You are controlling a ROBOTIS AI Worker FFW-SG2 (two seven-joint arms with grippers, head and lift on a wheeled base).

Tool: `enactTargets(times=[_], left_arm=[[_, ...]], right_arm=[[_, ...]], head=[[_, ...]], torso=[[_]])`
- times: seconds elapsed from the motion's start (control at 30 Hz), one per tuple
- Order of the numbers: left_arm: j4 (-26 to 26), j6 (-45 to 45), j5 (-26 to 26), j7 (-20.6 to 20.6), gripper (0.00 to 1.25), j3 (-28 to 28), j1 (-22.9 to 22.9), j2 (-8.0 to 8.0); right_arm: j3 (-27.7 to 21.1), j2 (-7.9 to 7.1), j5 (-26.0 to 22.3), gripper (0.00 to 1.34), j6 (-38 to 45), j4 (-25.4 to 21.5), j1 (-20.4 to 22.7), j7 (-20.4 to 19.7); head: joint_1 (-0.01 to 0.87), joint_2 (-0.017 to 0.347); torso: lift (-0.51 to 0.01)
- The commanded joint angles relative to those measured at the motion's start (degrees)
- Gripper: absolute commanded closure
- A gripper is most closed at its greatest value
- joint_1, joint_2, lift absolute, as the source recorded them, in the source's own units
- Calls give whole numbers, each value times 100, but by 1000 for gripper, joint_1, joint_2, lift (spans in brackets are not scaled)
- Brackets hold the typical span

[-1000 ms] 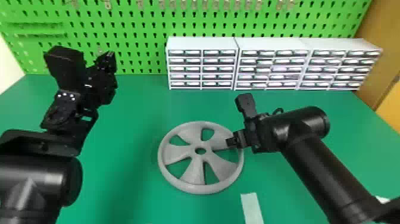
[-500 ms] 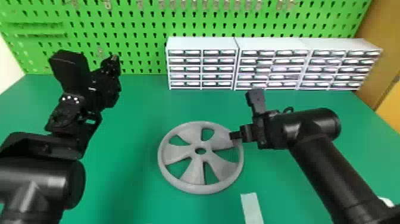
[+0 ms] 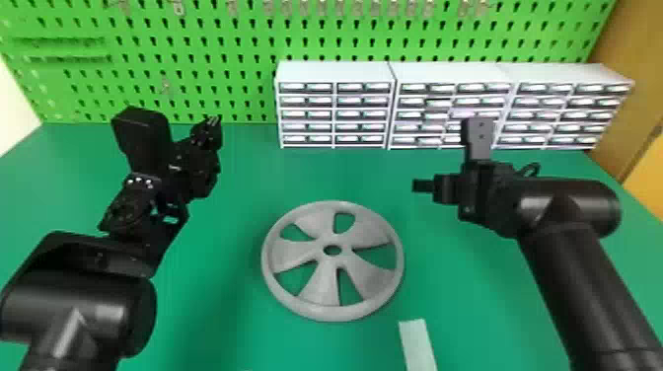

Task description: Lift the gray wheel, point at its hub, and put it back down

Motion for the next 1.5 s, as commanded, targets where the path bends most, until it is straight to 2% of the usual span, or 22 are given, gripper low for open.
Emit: enactTargets(times=[0.0,0.13,0.3,0.8,1.0,1.1,1.17,1.23,1.47], left_arm=[[186,-97,-19,-2,1049,53,-72,-17],[423,-501,-45,-2,849,97,-116,-34],[572,-598,-124,-2,722,150,-212,-122],[1047,-747,113,25,578,-9,-669,-175],[1153,-844,192,86,415,-96,-810,-175],[1179,-879,210,130,269,-123,-872,-166],[1196,-879,219,148,108,-149,-924,-166],[1214,-879,219,157,7,-167,-986,-166],[1153,-607,236,165,4,-228,-1153,-166]], right_arm=[[-229,22,-8,433,-460,-296,183,-5],[-255,49,-17,432,-1022,-490,359,-5],[-272,137,45,414,-1532,-701,535,-49],[18,251,212,312,-3413,-1017,1053,-347],[255,251,124,223,-3984,-1070,1229,-646],[378,242,203,147,-4186,-1131,1299,-804],[413,233,282,98,-4257,-1175,1335,-831],[422,233,317,79,-4353,-1193,1361,-848],[562,189,502,71,-4758,-1193,1449,-1015]], head=[[692,48],[692,48],[692,48],[692,48],[692,48],[692,48],[692,48],[692,48],[692,48]], torso=[[-88],[-88],[-88],[-88],[-88],[-88],[-88],[-88],[-88]])
